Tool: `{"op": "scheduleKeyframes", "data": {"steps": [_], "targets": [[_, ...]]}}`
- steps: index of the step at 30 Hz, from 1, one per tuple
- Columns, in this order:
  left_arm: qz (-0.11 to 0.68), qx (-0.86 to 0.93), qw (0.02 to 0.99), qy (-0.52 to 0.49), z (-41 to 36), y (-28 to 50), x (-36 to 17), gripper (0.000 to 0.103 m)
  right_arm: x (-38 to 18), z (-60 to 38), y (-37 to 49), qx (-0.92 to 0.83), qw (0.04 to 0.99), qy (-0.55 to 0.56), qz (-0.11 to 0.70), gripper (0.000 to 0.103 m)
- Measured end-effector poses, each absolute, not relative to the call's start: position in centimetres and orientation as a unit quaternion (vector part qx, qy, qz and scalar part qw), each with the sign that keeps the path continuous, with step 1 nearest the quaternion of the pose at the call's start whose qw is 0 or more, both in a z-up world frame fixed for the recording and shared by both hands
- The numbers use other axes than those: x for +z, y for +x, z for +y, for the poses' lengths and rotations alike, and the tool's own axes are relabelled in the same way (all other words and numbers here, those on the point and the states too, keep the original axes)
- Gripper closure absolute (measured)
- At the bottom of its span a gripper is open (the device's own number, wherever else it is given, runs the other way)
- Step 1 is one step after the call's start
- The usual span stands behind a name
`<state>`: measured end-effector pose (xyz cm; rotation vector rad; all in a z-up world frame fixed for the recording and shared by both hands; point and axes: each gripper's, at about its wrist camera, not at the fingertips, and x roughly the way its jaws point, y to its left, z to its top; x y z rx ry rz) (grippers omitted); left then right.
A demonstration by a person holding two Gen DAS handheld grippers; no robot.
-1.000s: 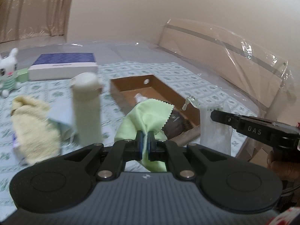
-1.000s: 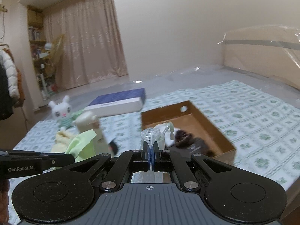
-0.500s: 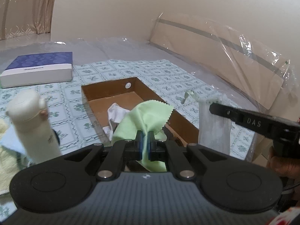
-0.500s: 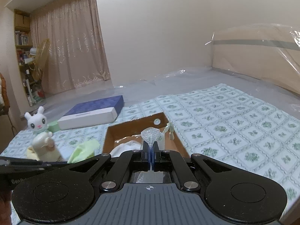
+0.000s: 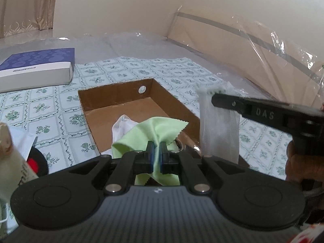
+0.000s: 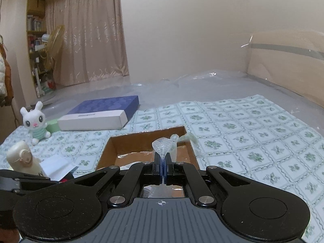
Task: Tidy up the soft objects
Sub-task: 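Open the left tool over the box to drop the green cloth while the right tool drops the plastic bag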
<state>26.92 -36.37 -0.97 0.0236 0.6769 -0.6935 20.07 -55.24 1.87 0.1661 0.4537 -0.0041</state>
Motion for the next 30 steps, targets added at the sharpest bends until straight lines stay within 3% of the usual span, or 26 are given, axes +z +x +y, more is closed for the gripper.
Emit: {"op": "scheduleKeyframes", "data": {"steps": [6,8,10,16,30], "targets": [[0.34,-0.335,0.879,0.016,-36.7,28.0,-2.6,0.093,2.1,-55.6,22.2,0.016,0.972,0.076,0.223,0.101],[0.346,-0.335,0.876,0.022,-36.9,28.0,-3.0,0.074,1.4,-55.7,23.2,0.014,0.969,0.064,0.238,0.101],[0.346,-0.338,0.875,0.023,-36.7,27.7,-3.2,0.066,0.4,-55.7,23.7,0.012,0.967,0.054,0.25,0.101],[0.342,-0.338,0.877,0.024,-35.5,26.1,-3.0,0.061,-2.3,-56.4,24.1,0.011,0.957,0.065,0.281,0.101],[0.345,-0.333,0.878,0.017,-33.4,23.2,-2.7,0.061,-6.8,-55.5,23.8,0.015,0.935,0.053,0.351,0.101]]}}
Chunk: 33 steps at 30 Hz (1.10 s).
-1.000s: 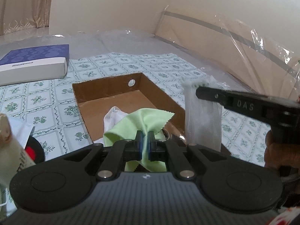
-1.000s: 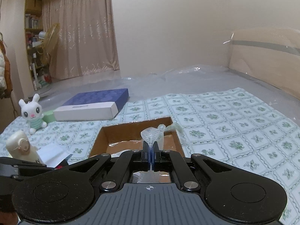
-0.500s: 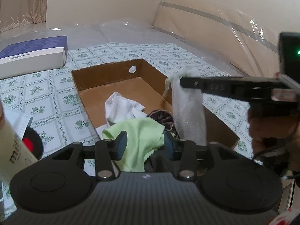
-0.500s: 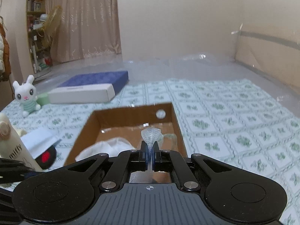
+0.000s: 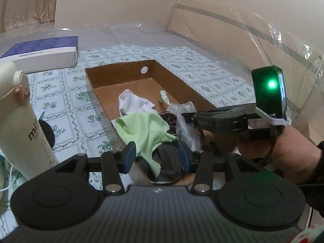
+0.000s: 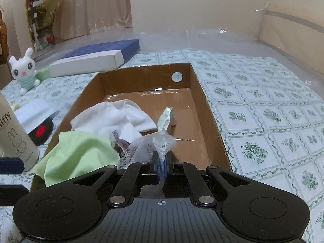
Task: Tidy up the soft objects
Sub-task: 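Open the left tool over the box to drop the green cloth while the right tool drops the plastic bag, then move both tools back toward the yellow towel and blue face mask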
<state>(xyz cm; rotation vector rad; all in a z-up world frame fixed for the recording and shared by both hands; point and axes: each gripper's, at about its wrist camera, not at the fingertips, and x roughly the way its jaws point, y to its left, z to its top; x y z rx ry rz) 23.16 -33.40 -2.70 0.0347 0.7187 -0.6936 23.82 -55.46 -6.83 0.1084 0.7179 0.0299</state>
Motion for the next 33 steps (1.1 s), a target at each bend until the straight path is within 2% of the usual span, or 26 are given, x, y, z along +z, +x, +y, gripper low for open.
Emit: {"op": "scheduleKeyframes", "data": {"steps": [1,3,4,5,10,17,23,33], "targets": [[0.345,-0.331,0.878,0.017,-33.3,23.1,-2.7,0.061,-6.6,-55.5,23.7,0.014,0.936,0.055,0.347,0.099],[0.344,-0.329,0.879,0.016,-33.0,22.9,-2.6,0.061,-5.8,-55.7,23.1,0.012,0.941,0.06,0.332,0.082],[0.344,-0.328,0.88,0.016,-32.9,22.8,-2.6,0.061,-5.3,-55.7,22.8,0.01,0.944,0.062,0.325,0.058],[0.343,-0.327,0.881,0.015,-32.8,22.6,-2.5,0.061,-4.8,-55.8,22.4,0.008,0.947,0.067,0.314,0.039],[0.336,-0.321,0.886,0.014,-31.9,21.5,-1.7,0.061,-2.5,-55.6,20.3,0.01,0.955,0.082,0.285,0.037],[0.325,-0.317,0.891,0.01,-30.5,19.0,-0.4,0.056,-0.3,-54.8,15.8,-0.004,0.956,0.125,0.264,0.037],[0.321,-0.308,0.896,0.004,-28.2,16.4,0.3,0.052,0.4,-53.2,11.5,-0.016,0.95,0.163,0.264,0.037],[0.32,-0.272,0.908,-0.003,-22.6,13.1,1.1,0.049,1.5,-48.3,6.3,0.0,0.951,0.167,0.261,0.037]]}}
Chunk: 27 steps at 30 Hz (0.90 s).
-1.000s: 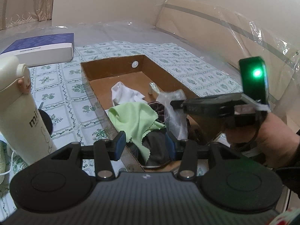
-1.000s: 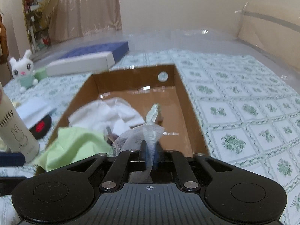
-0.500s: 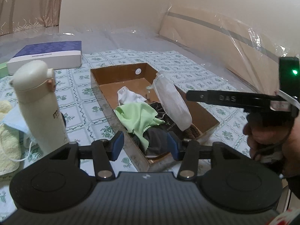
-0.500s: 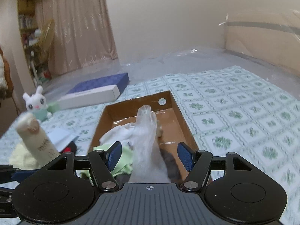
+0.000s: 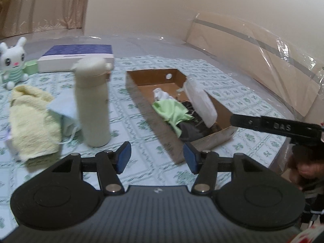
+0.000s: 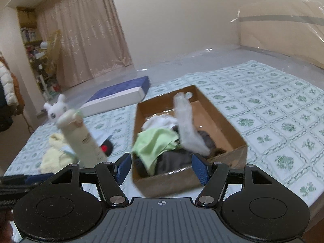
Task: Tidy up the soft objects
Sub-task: 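Move both tools back toward the yellow towel and blue face mask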
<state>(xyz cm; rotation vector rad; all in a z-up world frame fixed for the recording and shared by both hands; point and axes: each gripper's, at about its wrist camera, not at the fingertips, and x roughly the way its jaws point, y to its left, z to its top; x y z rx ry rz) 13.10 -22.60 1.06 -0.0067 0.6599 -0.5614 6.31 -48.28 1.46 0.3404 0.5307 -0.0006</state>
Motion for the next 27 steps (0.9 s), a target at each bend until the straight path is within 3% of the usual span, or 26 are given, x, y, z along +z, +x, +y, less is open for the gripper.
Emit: {"op": "scheduleKeyframes", "data": {"steps": [16,27], "targets": [[0.313,-0.199,0.929,0.006,-13.8,10.6,1.7,0.023,0.4,-39.9,4.9,0.052,0.942,0.147,0.296,0.036],[0.322,-0.16,0.933,0.024,-8.8,10.6,1.5,0.018,1.1,-35.6,5.4,0.078,0.944,0.12,0.299,0.036]]}}
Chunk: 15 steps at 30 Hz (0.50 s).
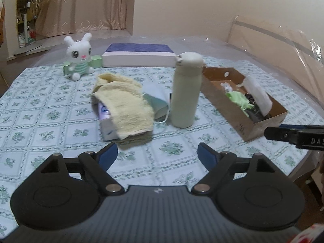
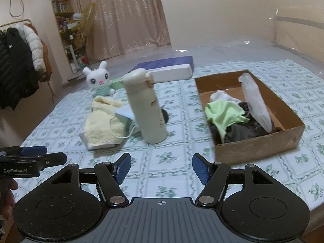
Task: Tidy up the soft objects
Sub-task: 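Move both tools back toward the yellow towel and blue face mask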
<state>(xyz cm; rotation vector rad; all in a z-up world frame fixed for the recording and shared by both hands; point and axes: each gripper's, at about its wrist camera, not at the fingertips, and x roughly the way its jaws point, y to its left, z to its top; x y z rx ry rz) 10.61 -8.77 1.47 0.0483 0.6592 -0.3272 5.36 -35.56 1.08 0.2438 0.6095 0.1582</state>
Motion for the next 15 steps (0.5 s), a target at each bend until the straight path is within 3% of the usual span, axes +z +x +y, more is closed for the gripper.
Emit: {"op": "scheduleKeyframes", "data": {"steps": [15], "targets": [[0.328,-0.138,0.934,0.031,-4.9,11.0,1.0,0.018,1.1,-32.0,6.7,0.099,0.941,0.097,0.309,0.036]]}}
